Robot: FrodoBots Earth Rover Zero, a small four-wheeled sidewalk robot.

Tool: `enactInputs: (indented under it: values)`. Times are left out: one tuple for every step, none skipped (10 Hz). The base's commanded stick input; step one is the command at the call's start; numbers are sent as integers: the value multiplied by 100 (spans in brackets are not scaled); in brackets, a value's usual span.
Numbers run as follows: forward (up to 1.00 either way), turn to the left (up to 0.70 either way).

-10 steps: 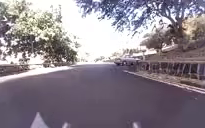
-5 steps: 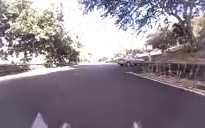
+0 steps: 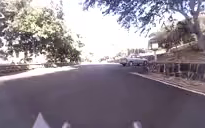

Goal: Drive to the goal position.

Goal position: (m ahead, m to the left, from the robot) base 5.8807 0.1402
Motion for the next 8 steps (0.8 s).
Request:
enactInputs:
  values:
    - [97, -18]
    - [98, -33]
    - [98, -11]
    - [98, -26]
    - [98, 0]
    - [98, 0]
    - [98, 0]
    - [98, -31]
